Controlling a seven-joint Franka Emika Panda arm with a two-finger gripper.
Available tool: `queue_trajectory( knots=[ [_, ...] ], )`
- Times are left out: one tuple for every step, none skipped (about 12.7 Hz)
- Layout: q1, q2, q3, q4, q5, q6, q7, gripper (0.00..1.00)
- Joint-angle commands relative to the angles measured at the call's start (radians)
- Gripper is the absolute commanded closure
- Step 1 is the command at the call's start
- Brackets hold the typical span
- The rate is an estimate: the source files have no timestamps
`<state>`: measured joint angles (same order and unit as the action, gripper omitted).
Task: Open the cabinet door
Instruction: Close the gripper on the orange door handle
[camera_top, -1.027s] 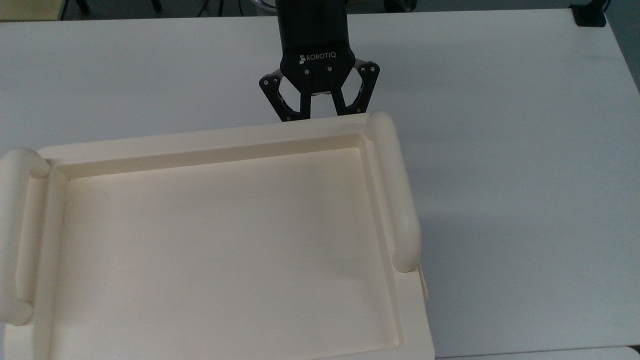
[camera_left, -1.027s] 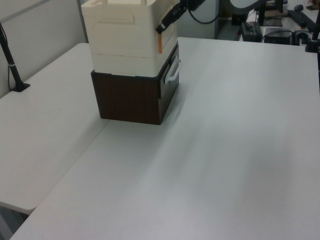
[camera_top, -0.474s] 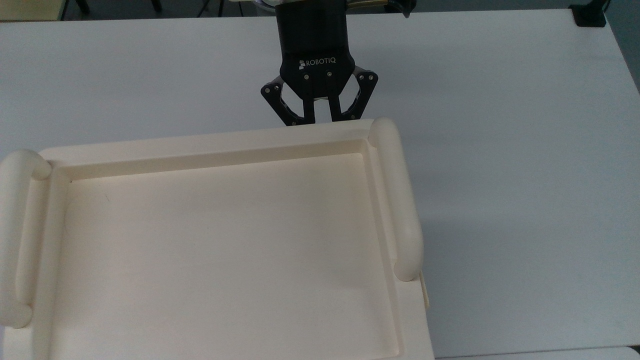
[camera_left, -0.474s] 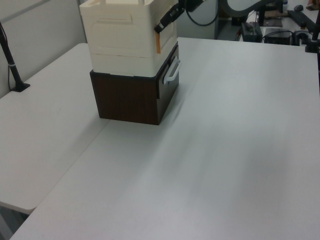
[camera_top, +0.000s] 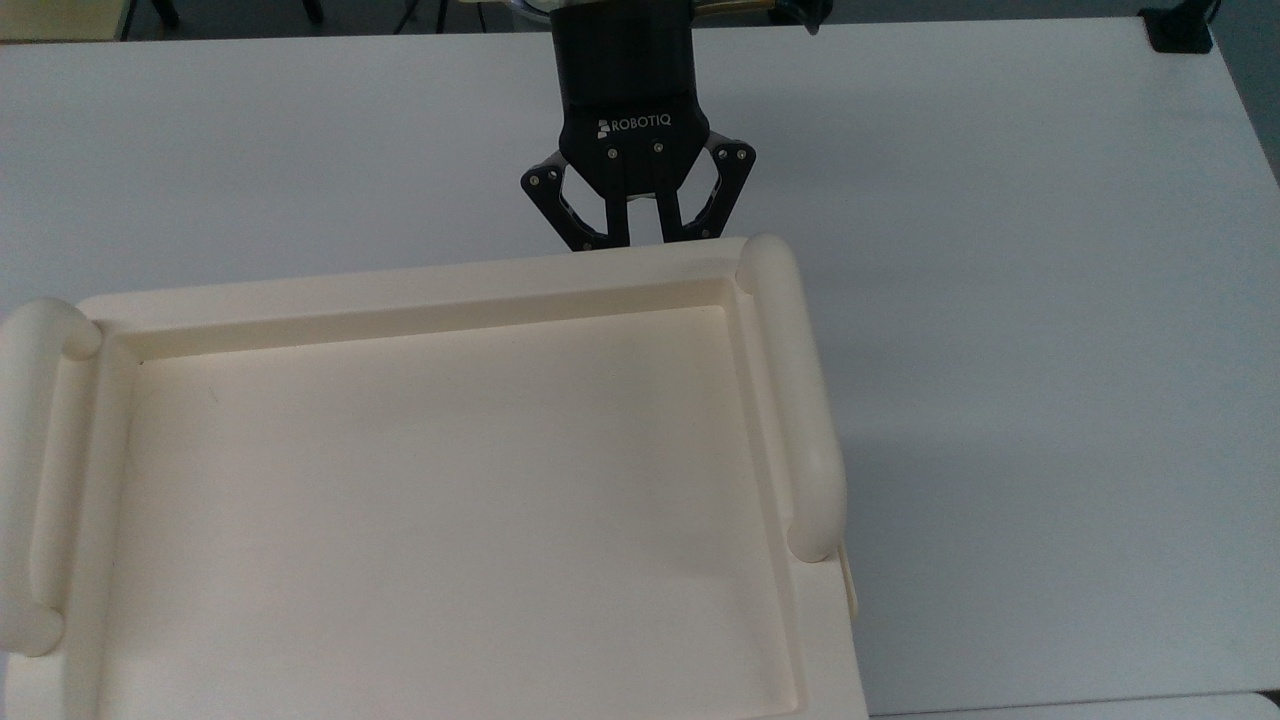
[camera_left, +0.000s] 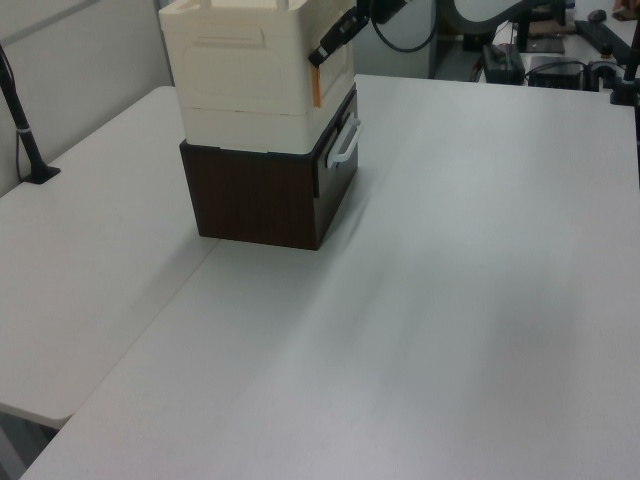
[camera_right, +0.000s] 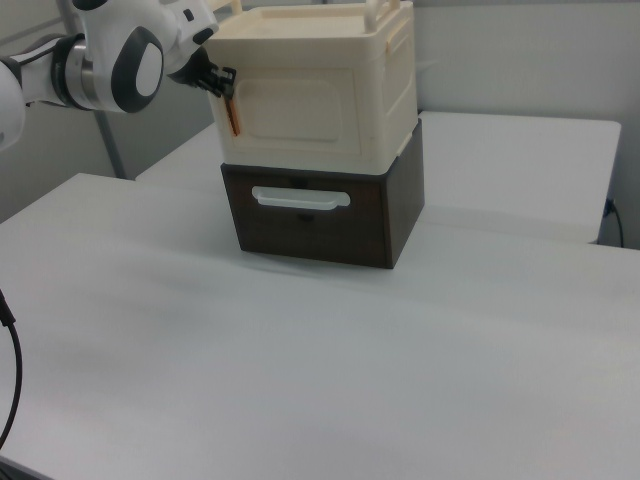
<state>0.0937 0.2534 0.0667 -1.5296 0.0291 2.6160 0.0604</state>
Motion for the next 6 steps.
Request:
queue_trajectory(
  knots=[
    [-0.009,-0.026,-0.002,-0.039,0.002,0.033,-0.019,0.79],
    [-0.009,-0.035,-0.002,-0.043,0.002,0.018,-0.019,0.79],
    [-0.017,-0.043,-0.002,-0.049,0.002,0.000,-0.022,0.79],
    [-0.020,-0.046,-0.002,-0.049,0.003,-0.025,-0.042,0.79],
    [-0.022,-0.055,-0.002,-0.049,0.003,-0.059,-0.047,0.79],
    [-0.026,-0.060,-0.002,-0.049,0.005,-0.083,-0.059,0.79]
  ],
)
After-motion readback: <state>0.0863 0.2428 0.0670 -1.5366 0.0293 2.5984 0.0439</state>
